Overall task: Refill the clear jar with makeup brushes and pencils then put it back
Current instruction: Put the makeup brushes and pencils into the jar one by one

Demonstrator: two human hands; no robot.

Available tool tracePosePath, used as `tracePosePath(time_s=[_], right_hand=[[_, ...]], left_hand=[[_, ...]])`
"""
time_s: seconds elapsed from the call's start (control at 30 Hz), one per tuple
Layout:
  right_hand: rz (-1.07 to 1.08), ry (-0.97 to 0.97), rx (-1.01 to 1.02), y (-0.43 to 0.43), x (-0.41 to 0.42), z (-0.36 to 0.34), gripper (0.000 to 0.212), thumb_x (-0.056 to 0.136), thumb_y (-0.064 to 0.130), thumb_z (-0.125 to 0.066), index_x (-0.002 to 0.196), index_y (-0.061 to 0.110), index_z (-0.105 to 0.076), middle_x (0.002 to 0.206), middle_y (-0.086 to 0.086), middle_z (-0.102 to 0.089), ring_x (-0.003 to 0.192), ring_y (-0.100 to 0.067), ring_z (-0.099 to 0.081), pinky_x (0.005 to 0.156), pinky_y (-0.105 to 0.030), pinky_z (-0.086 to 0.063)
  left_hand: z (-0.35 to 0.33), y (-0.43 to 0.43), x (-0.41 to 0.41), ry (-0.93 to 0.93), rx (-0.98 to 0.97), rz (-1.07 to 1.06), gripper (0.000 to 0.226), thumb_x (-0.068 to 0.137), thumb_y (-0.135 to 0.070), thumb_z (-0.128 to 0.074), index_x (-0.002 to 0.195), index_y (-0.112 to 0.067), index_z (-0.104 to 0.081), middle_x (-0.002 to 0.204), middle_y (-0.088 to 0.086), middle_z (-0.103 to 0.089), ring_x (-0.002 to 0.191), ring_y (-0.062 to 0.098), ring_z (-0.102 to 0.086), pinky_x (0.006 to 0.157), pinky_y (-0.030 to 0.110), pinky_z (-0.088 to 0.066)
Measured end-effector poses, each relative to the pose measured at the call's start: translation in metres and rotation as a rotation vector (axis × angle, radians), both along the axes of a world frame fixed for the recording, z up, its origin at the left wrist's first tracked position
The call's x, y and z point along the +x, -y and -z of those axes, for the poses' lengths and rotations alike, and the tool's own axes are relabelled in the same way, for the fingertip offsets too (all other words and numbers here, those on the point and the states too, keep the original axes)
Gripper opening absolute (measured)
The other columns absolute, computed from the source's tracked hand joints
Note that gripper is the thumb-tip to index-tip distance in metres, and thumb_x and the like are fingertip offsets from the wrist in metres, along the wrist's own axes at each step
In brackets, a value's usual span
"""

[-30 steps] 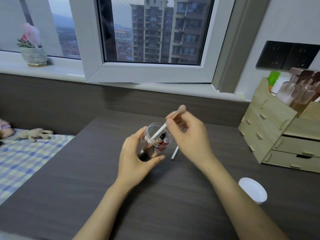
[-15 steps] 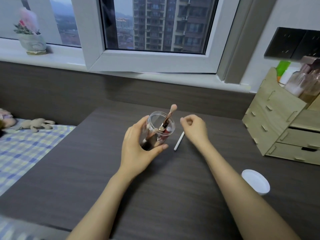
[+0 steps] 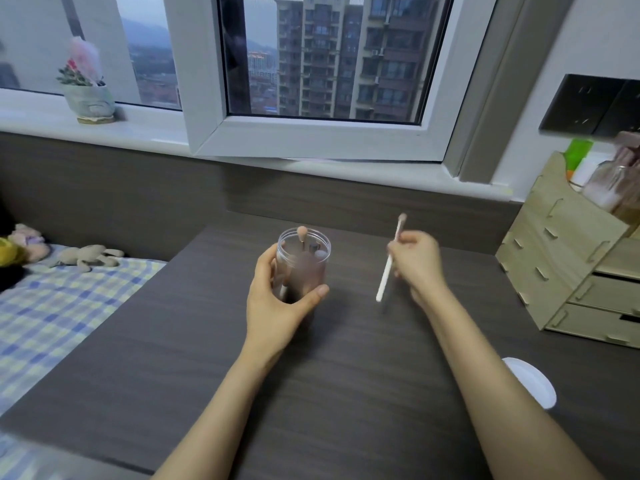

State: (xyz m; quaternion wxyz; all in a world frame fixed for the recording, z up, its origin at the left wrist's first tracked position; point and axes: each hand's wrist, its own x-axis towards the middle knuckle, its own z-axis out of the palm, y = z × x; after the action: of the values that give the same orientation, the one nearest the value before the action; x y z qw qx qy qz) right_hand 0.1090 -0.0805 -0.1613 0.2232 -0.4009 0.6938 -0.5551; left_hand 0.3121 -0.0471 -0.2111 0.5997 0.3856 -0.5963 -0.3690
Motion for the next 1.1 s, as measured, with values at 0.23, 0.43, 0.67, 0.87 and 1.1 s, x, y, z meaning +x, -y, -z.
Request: tracePosePath(time_s=[0.23,0.43,0.67,0.87,1.1], right_hand=[[-0.294,0.183,-0.655,-0.067,0.028,-0.088,0.038,0.082,-0.013,-0.047,0.090,0.023,-0.040,0.070,-0.010,-0.057,0.044,-0.010,-0.056,0.046,-0.024,-0.051],[-0.457,-0.198,-0.465,-0.059,0.064,-0.073,0.020,0.080,0.009,-0.059,0.080,0.028,-0.052,0.076,0.000,-0.071,0.071,-0.010,-0.068,0.069,-0.028,-0.054],[-0.451,-0.866,-0.173,-0.051,0.076,-0.048,0.020,0.085,0.025,-0.054,0.087,0.017,-0.072,0.107,0.007,-0.067,0.106,-0.018,-0.048,0.094,-0.034,-0.037],[-0.594,-0.250,-0.188,-0.062,0.051,-0.046,0.017,0.087,0.012,-0.057,0.092,0.021,-0.070,0.094,0.013,-0.069,0.089,0.001,-0.059,0.084,-0.017,-0.045],[-0.205,-0.730,0.433,-0.099,-0.055,0.001,0.038,0.082,0.041,-0.061,0.114,0.021,-0.062,0.119,-0.003,-0.063,0.112,-0.022,-0.057,0.096,-0.036,-0.045]], left_hand=[[0.001,-0.005,-0.005,0.040,0.022,0.113,0.078,0.054,-0.033,-0.082,0.123,-0.039,-0.045,0.115,-0.027,-0.060,0.112,-0.006,-0.053,0.091,0.008,-0.038],[-0.004,-0.010,-0.008,0.054,0.001,0.201,0.074,0.053,-0.037,-0.079,0.118,-0.044,-0.046,0.117,-0.033,-0.058,0.112,-0.007,-0.053,0.089,0.008,-0.039],[-0.005,-0.009,-0.006,0.058,-0.038,0.215,0.075,0.057,-0.038,-0.078,0.124,-0.038,-0.044,0.124,-0.022,-0.056,0.117,-0.005,-0.051,0.090,0.009,-0.040],[-0.003,-0.008,-0.005,0.064,-0.002,0.200,0.071,0.054,-0.042,-0.078,0.117,-0.043,-0.046,0.111,-0.035,-0.058,0.109,-0.007,-0.054,0.091,0.012,-0.041],[-0.003,-0.009,-0.007,0.085,0.017,0.188,0.069,0.051,-0.047,-0.075,0.113,-0.048,-0.044,0.103,-0.042,-0.057,0.102,-0.014,-0.053,0.084,0.002,-0.038]])
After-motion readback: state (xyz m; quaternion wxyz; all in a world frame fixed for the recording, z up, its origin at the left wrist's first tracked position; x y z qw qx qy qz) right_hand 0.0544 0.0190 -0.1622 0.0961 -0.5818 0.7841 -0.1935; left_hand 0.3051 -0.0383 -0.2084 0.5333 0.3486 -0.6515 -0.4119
